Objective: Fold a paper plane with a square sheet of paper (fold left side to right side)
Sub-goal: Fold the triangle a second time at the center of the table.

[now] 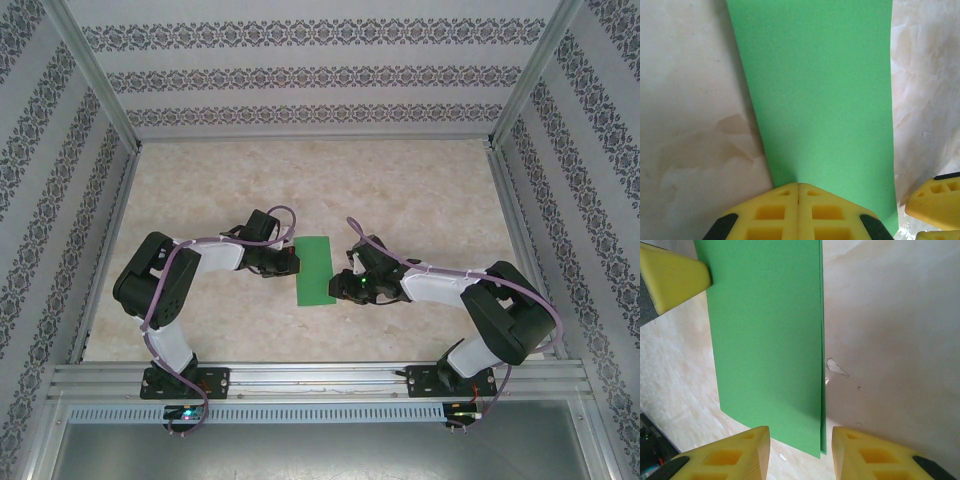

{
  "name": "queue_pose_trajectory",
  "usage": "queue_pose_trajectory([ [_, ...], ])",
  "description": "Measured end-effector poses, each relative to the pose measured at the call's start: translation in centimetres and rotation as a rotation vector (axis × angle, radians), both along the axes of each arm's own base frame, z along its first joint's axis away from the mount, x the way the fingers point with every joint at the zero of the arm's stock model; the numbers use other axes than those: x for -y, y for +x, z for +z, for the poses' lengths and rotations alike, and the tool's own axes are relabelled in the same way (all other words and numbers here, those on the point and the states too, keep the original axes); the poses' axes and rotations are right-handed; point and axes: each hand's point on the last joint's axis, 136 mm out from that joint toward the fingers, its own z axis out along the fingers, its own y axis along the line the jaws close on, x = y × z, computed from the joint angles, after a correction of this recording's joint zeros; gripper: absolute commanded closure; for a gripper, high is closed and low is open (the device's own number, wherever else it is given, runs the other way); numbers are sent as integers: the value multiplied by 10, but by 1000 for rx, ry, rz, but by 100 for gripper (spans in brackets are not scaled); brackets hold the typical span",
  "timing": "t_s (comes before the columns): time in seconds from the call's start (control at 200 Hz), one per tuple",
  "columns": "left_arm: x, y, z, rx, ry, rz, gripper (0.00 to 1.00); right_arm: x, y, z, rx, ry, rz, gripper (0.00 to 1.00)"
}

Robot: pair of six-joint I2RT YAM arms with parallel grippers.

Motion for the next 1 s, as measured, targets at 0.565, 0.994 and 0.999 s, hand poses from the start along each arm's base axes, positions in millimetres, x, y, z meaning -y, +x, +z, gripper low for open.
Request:
queue_pose_trajectory([
  [0.565, 0, 0, 0, 0, 0, 0, 100, -2, -2, -8, -28, -20, 2, 70],
  [0.994, 0, 0, 0, 2, -1, 0, 100, -4, -1, -8, -51, -26, -6, 70],
  [0.999, 0, 0, 0, 2, -1, 0, 100, -4, 0, -8, -51, -26, -6, 70],
])
